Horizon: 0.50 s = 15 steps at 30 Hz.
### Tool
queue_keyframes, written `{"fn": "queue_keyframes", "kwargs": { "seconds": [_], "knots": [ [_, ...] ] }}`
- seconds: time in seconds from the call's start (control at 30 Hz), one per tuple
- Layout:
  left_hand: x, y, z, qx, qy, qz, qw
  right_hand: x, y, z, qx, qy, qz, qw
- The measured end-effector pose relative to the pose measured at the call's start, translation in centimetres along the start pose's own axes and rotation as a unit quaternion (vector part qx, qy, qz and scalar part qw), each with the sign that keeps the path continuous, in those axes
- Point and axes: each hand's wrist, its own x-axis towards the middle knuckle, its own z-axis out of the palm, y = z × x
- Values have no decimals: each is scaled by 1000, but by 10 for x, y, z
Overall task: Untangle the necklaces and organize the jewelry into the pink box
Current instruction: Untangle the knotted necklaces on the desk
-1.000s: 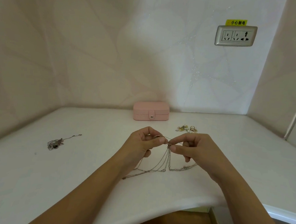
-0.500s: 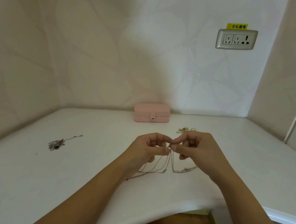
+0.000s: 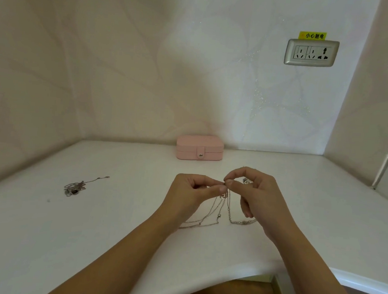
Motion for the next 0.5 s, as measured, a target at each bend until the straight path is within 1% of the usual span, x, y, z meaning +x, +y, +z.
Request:
{"fn": "queue_keyframes", "kwargs": {
  "seconds": [0.07,0.13,0.23,0.33,0.4,0.5],
  "knots": [
    [-1,1,1,-14,23,9,1000,1,0,3,12,12,10,1000],
    [0,1,1,-20,40,10,999,2,0,7,50,13,25,998],
    [2,0,-1,-28,36,2,999,0,-2,14,70,-11,34,997],
    [2,-1,-4,-36,28,-3,999,0,-2,16,88,-15,42,995],
    [1,1,-4,-30,41,-2,999,1,-1,19,105,-2,55,993],
    [3,-1,-2,15,62,10,998,1,7,31,127,48,72,988]
  ]
}}
